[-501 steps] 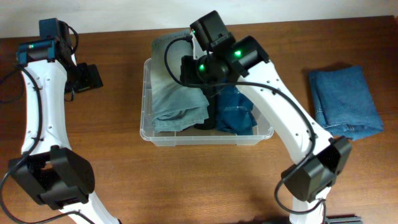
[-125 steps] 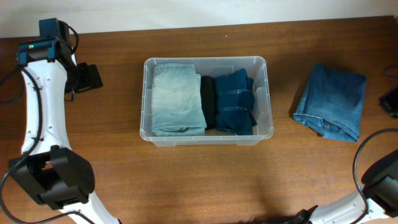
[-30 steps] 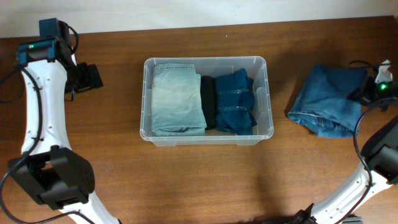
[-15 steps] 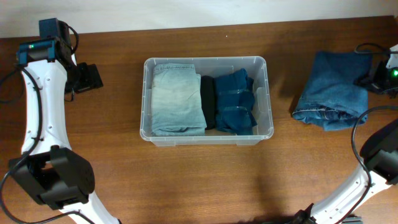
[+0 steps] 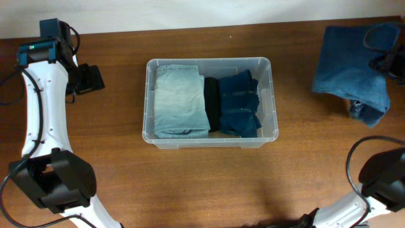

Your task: Pack container

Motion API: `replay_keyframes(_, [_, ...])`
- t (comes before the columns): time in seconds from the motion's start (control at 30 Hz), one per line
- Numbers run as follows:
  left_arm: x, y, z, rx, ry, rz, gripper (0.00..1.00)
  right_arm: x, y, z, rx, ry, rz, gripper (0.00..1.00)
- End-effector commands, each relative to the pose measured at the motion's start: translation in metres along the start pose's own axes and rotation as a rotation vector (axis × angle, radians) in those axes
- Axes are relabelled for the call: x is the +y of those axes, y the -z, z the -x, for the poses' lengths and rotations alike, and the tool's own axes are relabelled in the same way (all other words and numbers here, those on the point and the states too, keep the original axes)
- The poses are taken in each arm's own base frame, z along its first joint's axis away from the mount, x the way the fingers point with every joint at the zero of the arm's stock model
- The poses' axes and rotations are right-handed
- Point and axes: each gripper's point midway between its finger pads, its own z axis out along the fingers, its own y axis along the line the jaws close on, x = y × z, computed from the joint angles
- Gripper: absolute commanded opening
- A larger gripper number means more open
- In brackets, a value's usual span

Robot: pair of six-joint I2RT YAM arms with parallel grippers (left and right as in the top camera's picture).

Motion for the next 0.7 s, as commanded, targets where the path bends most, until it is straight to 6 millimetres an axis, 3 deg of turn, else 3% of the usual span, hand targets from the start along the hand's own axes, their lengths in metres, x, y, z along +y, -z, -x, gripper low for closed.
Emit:
replay_keyframes(0.0, [0.002, 0.014, 0.004, -0.037, 0.002, 0.000, 0.99, 0.004, 0.024, 0.011, -0.062, 0.028, -0.085, 0.04])
replay_keyframes(0.37, [0.002, 0.014, 0.004, -0.038, 0.002, 0.000, 0.99, -0.026, -0.021, -0.001, 0.025, -0.022, -0.084, 0.04])
replay_keyframes(0.67, [0.002, 0.014, 0.004, -0.037, 0.002, 0.000, 0.99, -0.028, -0.026, -0.001, 0.032, -0.024, -0.081, 0.04])
